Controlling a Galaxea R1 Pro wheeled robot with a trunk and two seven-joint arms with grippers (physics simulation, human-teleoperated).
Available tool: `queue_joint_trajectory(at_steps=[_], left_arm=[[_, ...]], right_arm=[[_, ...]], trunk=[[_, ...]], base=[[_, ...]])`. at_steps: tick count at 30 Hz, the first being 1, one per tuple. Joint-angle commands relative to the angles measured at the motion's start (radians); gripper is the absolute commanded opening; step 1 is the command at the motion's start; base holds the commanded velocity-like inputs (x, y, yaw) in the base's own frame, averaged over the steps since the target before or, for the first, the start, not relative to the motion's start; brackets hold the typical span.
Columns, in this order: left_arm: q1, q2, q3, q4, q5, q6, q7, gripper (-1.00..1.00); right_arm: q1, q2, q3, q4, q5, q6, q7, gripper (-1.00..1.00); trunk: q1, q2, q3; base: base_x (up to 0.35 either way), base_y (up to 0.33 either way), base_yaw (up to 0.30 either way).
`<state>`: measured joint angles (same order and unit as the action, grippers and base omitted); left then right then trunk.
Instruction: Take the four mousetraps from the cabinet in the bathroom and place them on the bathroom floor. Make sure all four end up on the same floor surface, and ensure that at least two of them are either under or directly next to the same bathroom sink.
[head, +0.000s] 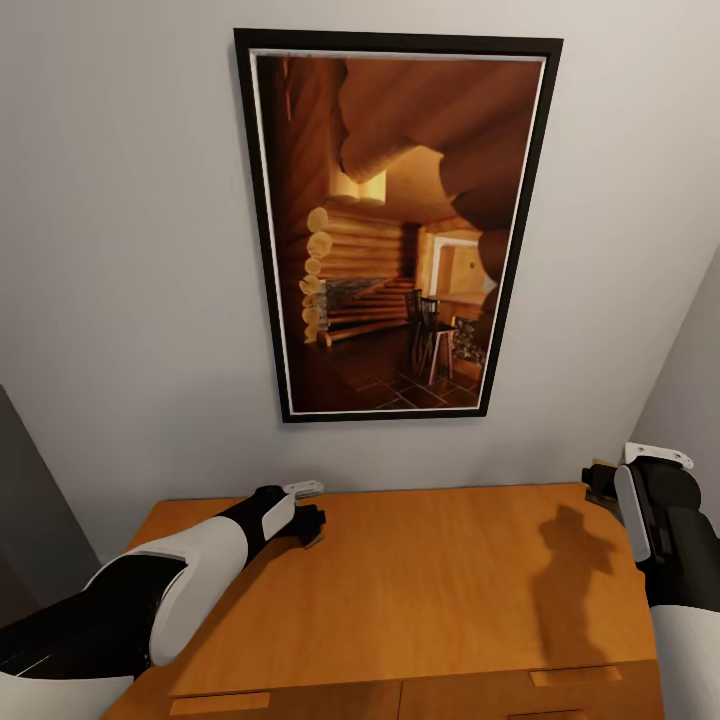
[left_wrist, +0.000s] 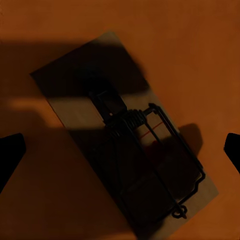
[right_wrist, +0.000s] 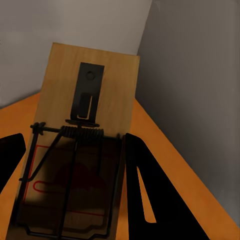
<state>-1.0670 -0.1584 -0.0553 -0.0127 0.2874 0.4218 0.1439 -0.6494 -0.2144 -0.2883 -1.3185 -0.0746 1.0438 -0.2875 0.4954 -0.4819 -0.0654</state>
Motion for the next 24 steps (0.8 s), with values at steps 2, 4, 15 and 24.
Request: queue_joint_trajectory(at_steps=[2, 4, 15, 24], left_arm=[[-0.001, 0.000, -0.007, -0.002, 0.008, 0.007, 0.005, 1.00], [-0.001, 0.000, -0.007, -0.002, 0.006, 0.008, 0.004, 1.00], [-0.001, -0.001, -0.009, -0.003, 0.005, 0.011, 0.003, 1.00], [-0.001, -0.001, -0.009, -0.004, 0.006, 0.010, 0.003, 1.00]], right_arm=[[-0.001, 0.000, 0.000, -0.001, -0.007, 0.003, -0.009, -1.00], [-0.001, 0.000, 0.000, -0.001, -0.007, 0.003, -0.009, -1.00], [-0.001, 0.000, 0.000, -0.001, -0.007, 0.003, -0.009, -1.00], [-0.001, 0.000, 0.000, -0.001, -0.007, 0.003, -0.009, -1.00]], trunk=[[0.001, -0.002, -0.002], [0.001, -0.002, -0.002], [0.001, -0.002, -0.002], [0.001, -0.002, -0.002]], base=[[0.000, 0.000, 0.000], [0.000, 0.000, 0.000], [0.000, 0.000, 0.000], [0.000, 0.000, 0.000]])
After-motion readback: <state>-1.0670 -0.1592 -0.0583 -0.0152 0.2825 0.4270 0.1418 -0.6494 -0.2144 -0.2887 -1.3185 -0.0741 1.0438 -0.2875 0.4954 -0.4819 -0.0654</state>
